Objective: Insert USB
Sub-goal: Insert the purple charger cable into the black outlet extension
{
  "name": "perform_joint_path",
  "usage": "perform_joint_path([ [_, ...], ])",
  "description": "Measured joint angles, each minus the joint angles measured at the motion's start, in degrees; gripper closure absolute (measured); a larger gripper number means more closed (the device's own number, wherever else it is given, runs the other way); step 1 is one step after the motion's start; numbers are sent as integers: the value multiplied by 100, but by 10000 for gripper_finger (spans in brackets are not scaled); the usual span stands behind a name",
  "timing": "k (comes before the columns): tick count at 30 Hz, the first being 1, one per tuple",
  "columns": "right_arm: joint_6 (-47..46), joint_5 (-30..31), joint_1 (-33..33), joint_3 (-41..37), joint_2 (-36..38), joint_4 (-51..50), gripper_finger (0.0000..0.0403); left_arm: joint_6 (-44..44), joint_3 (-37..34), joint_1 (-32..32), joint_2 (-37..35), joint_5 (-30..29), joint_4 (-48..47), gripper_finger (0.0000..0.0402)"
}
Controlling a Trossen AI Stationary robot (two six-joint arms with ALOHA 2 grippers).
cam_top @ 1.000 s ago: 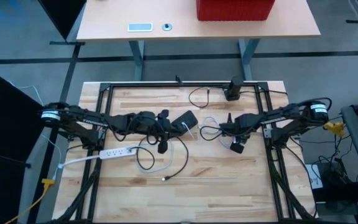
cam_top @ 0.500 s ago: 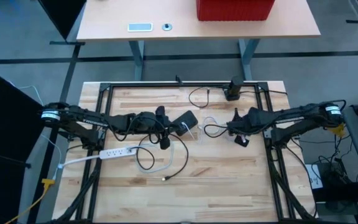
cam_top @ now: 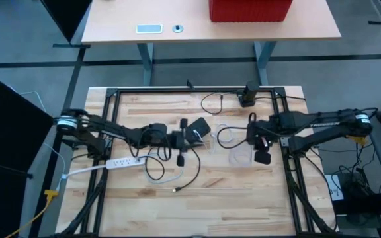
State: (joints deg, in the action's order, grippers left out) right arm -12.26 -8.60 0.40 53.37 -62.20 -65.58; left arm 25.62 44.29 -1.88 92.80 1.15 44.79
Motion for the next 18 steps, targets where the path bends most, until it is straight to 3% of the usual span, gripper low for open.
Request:
perform_joint_path([
  [4, 473, -718, 0, 316, -249, 80, 389, 659, 527, -196, 503, -4, 1, 374],
  [9, 1091, -2066, 0, 630, -590, 269, 389, 1370, 1442, -467, 1094, -33, -557, 374],
  [14, 1494, -3050, -2, 840, -868, 448, 389, 1788, 2319, -694, 1561, -719, -1419, 374],
  [18, 1746, -3250, -2, 930, -1036, 515, 389, 1889, 2834, -797, 1830, -968, -1784, 374],
])
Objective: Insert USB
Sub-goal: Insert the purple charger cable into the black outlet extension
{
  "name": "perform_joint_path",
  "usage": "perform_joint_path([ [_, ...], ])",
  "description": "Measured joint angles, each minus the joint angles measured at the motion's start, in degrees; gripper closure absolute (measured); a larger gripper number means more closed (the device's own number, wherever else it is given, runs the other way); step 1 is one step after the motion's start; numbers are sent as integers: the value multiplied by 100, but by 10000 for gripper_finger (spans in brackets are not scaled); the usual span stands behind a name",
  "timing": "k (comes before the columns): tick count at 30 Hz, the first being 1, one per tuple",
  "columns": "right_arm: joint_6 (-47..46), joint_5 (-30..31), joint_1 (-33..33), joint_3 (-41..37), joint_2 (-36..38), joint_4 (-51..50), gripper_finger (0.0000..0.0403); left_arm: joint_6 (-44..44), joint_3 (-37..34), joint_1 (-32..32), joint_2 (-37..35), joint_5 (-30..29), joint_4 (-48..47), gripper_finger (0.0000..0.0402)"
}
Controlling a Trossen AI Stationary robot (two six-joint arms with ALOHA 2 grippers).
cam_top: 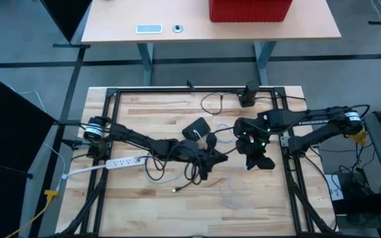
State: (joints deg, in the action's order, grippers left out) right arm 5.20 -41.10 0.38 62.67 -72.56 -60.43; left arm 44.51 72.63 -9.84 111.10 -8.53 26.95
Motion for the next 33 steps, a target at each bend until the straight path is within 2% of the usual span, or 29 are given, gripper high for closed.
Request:
perform_joint_path([
  [5, 215, -218, 2, 0, -210, 39, 389, 37, 382, -116, 218, 5, -46, 374],
  [10, 310, -720, 2, -1, -321, 354, 389, 294, 535, -247, 301, 9, -157, 374],
  [22, 443, -798, 2, 445, -583, 552, 389, 451, 556, -328, 298, 33, 67, 372],
  [27, 439, -800, 2, 466, -605, 554, 389, 504, 556, -417, 287, -125, 235, 345],
  [33, 441, -798, 2, 466, -603, 547, 389, 1008, 556, -538, 289, -140, 220, 295],
])
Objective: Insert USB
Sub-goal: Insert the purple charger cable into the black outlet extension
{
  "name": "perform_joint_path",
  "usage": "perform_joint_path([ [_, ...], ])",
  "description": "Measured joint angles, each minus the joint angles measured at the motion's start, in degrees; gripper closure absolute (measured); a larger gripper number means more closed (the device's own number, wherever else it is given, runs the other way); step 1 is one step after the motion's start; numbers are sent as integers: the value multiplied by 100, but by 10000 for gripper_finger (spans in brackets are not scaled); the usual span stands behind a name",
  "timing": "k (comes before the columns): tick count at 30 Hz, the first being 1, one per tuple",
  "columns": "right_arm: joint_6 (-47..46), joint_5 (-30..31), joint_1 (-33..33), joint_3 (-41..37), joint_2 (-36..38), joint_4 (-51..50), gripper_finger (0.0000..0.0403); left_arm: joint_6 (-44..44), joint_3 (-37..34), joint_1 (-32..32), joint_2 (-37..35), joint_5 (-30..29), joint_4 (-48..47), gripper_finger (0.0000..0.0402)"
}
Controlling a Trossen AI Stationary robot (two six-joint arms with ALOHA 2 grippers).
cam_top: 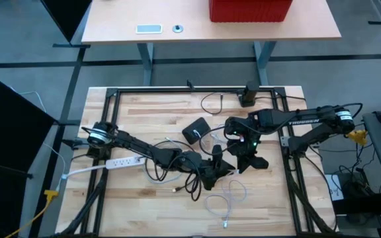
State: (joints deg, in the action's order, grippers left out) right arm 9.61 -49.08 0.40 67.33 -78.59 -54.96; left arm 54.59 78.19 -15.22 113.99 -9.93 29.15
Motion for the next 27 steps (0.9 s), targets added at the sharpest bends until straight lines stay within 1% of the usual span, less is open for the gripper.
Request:
perform_joint_path([
  [5, -7, 0, 0, 0, 0, 0, 389, 24, -2, -22, 0, 12, 46, 276],
  [7, -14, 0, 0, 0, 0, 0, 389, 24, -2, -15, 0, 6, 78, 279],
  [11, -86, 0, 0, 0, 0, 0, 389, 41, -2, -15, 0, 0, 79, 306],
  [17, -109, 2, 0, -2, 2, 0, 389, 41, -7, -15, 0, -2, 91, 385],
  [18, -109, 2, 0, -2, 2, 0, 389, 24, -7, -17, 0, -2, 103, 392],
  [24, -55, 7, 0, -4, 2, 1, 389, -250, -7, -11, -3, -14, 107, 399],
  [27, -3, 151, 0, -4, 5, 27, 389, -701, -11, -11, -69, -165, 48, 400],
])
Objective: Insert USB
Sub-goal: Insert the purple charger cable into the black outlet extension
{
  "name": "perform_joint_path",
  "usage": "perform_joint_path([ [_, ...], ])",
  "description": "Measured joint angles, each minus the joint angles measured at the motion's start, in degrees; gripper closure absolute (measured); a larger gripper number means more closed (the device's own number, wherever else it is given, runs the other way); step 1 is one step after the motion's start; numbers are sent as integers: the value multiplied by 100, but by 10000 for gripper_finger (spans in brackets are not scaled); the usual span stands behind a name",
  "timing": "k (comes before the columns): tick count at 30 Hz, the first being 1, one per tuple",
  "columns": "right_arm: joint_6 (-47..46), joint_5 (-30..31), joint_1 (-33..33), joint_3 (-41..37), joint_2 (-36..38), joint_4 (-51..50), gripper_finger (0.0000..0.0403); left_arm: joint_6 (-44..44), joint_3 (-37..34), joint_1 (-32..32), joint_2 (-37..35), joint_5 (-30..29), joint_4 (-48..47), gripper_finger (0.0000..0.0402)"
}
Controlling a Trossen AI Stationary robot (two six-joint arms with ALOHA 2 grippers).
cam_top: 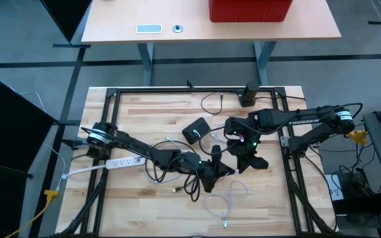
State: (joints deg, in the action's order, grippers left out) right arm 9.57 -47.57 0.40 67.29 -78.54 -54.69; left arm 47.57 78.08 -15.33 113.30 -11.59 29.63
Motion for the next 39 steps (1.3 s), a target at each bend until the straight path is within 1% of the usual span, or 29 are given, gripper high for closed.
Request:
perform_joint_path([
  [2, -76, 236, 0, 0, 29, 22, 379, -166, -2, -4, -88, -169, -210, 400],
  [5, -181, 592, 0, -4, 91, -57, 345, -489, -4, 4, -247, -291, -521, 400],
  [9, -243, 876, 0, -4, 266, -53, 300, -1078, -2, 58, -417, -421, -998, 400],
  [11, -329, 922, 0, -4, 406, -51, 283, -1324, -2, 122, -487, -430, -1268, 400],
  [13, -477, 1145, -2, -4, 567, -44, 271, -1514, -2, 168, -559, -444, -1409, 400],
  [15, -626, 1780, -69, -4, 787, -54, 265, -1742, -2, 217, -579, -458, -1398, 400],
  [20, -438, 4119, -508, -4, 1352, -77, 270, -2666, -4, 484, -602, -449, -1355, 401],
  [24, -288, 5403, -1040, -4, 1705, 9, 284, -3589, -8, 734, -645, -487, -1215, 401],
  [26, -264, 6021, -1311, -4, 1758, 54, 291, -4143, -13, 866, -645, -475, -1020, 401],
  [30, -176, 7497, -1806, -25, 1702, 63, 297, -5066, -20, 1147, -656, -451, -548, 401],
  [34, -97, 8504, -2130, -30, 1426, 92, 284, -5430, -93, 1304, -658, -598, -497, 401],
  [38, -197, 9447, -2228, -31, 1086, 109, 261, -5574, -204, 1354, -658, -781, -331, 401],
  [39, -205, 9579, -2227, -31, 987, 109, 255, -5590, -252, 1358, -658, -796, -227, 401],
])
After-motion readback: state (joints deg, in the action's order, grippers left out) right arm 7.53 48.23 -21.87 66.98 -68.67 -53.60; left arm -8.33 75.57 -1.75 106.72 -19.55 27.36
